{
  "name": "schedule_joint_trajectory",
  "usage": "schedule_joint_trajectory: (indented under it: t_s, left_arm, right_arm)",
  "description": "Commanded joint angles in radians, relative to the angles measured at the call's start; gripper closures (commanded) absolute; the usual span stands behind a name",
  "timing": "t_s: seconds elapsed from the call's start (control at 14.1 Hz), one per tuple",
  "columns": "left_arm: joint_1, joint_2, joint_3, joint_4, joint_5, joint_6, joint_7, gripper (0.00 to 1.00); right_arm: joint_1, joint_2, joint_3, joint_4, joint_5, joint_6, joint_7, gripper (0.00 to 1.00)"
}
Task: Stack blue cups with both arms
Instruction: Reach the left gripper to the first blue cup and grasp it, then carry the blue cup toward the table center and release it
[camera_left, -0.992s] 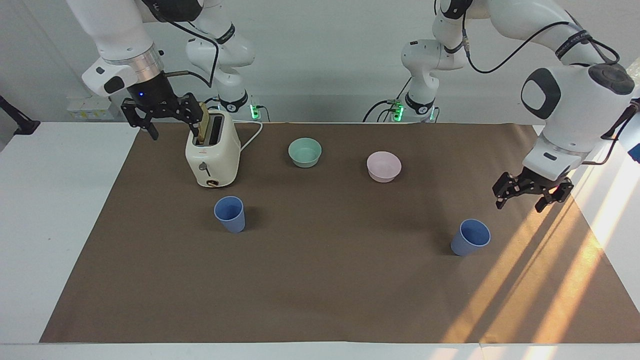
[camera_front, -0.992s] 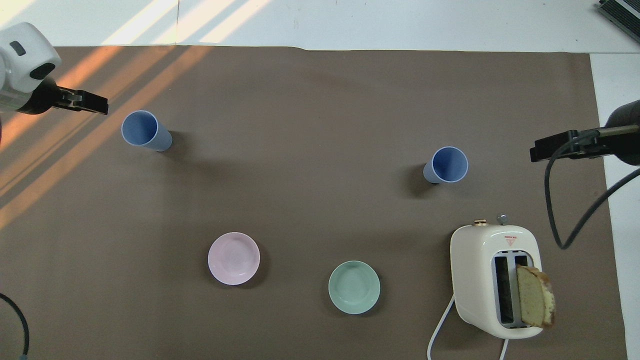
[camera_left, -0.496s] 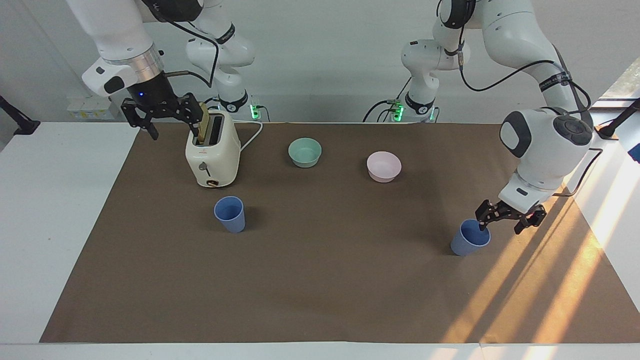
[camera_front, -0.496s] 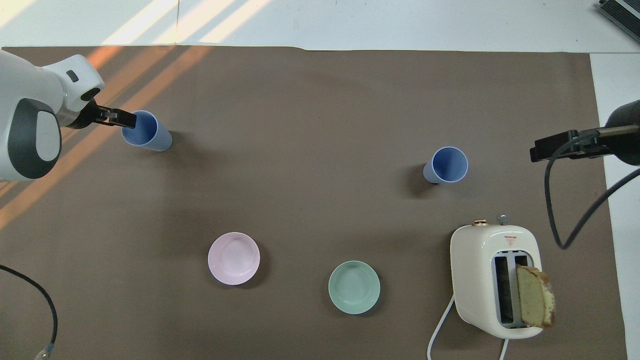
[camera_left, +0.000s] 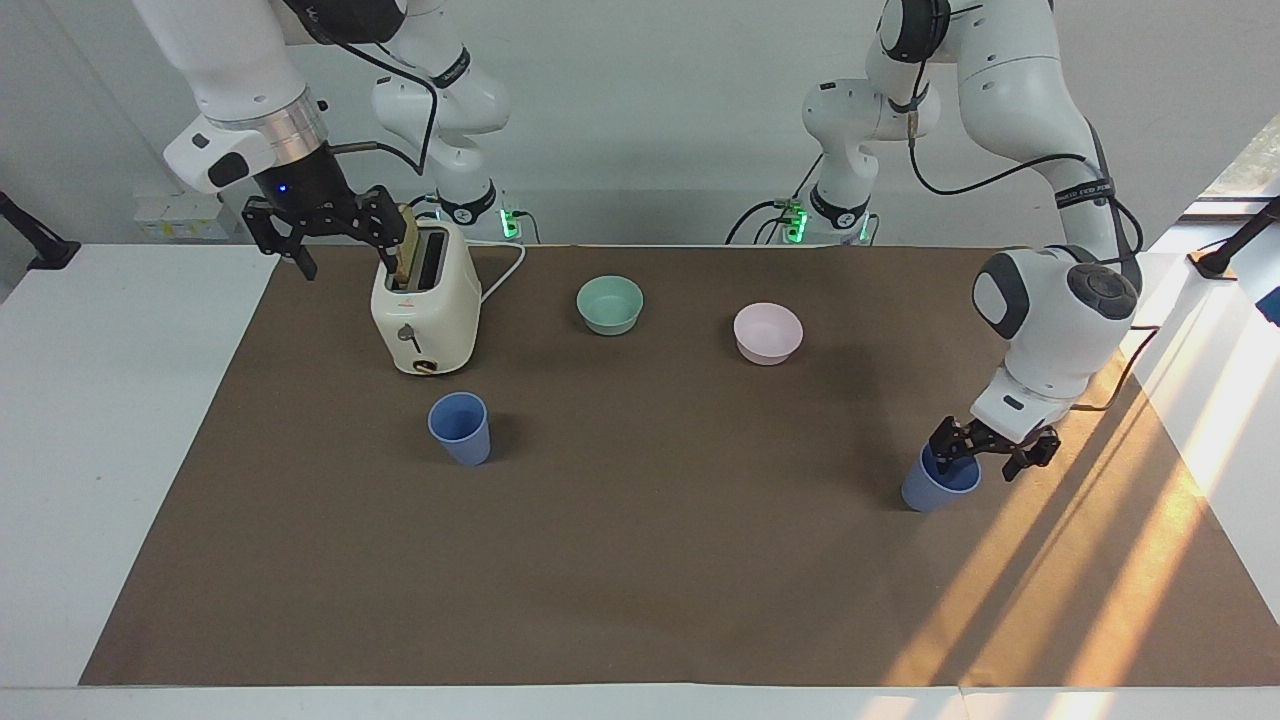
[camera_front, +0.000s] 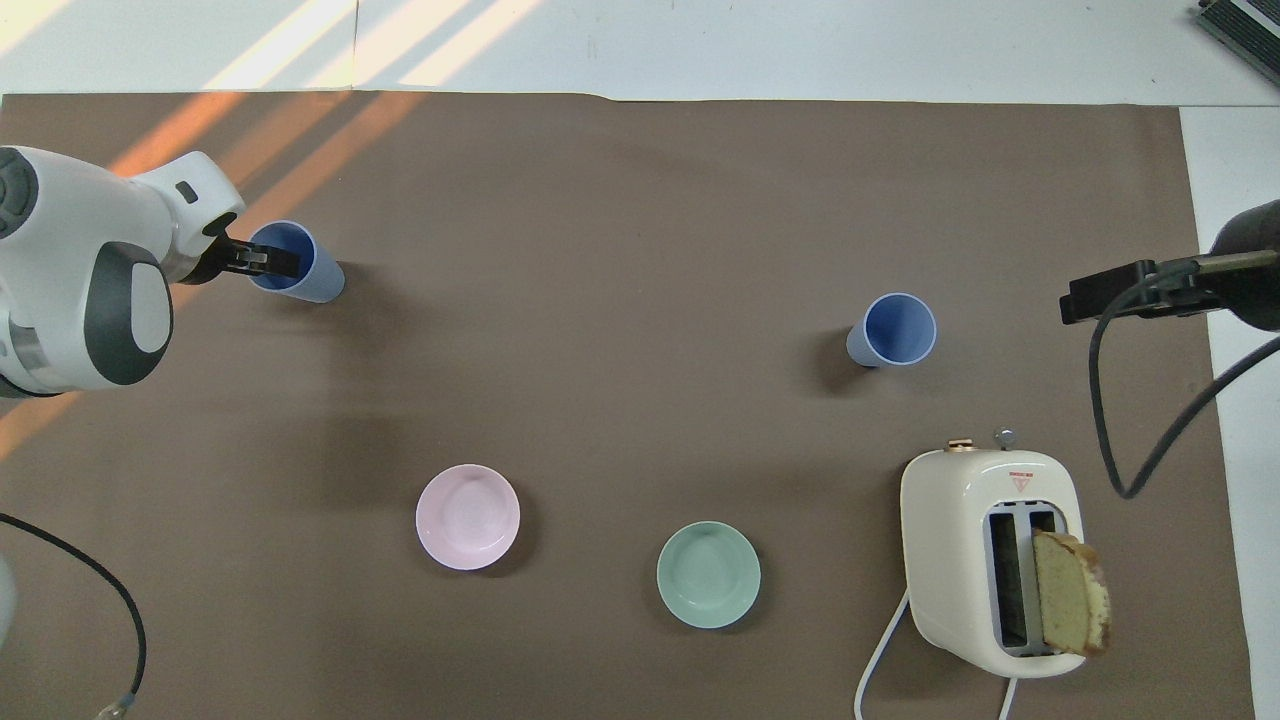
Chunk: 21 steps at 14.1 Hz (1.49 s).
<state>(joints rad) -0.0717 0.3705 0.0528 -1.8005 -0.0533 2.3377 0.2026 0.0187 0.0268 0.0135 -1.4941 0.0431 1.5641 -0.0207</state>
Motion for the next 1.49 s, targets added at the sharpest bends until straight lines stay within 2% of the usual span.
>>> schedule_joint_trajectory:
  t_s: [0.0, 0.07, 0.14, 0.21, 0.42, 0.71, 1.13, 1.42]
  left_arm:
    - [-0.011, -0.013, 0.007, -0.026, -0.019, 0.028, 0.023, 0.52]
    - [-0.011, -0.015, 0.006, -0.026, -0.019, 0.025, 0.02, 0.79]
    - [-0.013, -0.016, 0.006, -0.026, -0.019, 0.012, 0.014, 0.97]
    - [-0.016, -0.018, 0.006, -0.025, -0.019, -0.015, 0.017, 1.0]
    - [-0.025, -0.038, 0.004, -0.011, -0.019, -0.035, 0.012, 1.0]
    - [-0.129, -0.07, 0.004, 0.013, -0.011, -0.078, -0.05, 1.0]
    - [-0.419, -0.058, 0.001, 0.006, -0.011, 0.001, -0.455, 1.0]
    - [-0.548, -0.047, -0.002, 0.004, -0.019, 0.017, -0.537, 1.0]
  right_arm:
    - [-0.008, -0.005, 0.006, -0.006, -0.003, -0.001, 0.019, 0.0]
    - [-0.008, -0.005, 0.006, -0.006, -0.003, -0.001, 0.019, 0.0]
    - [-0.008, -0.005, 0.006, -0.006, -0.003, -0.001, 0.019, 0.0]
    - [-0.008, -0.005, 0.006, -0.006, -0.003, -0.001, 0.019, 0.0]
    - [-0.008, -0.005, 0.006, -0.006, -0.003, -0.001, 0.019, 0.0]
    - [-0.008, -0.005, 0.006, -0.006, -0.003, -0.001, 0.019, 0.0]
    - [-0.008, -0.005, 0.006, -0.006, -0.003, -0.001, 0.019, 0.0]
    - [-0.008, -0.005, 0.006, -0.006, -0.003, -0.001, 0.019, 0.0]
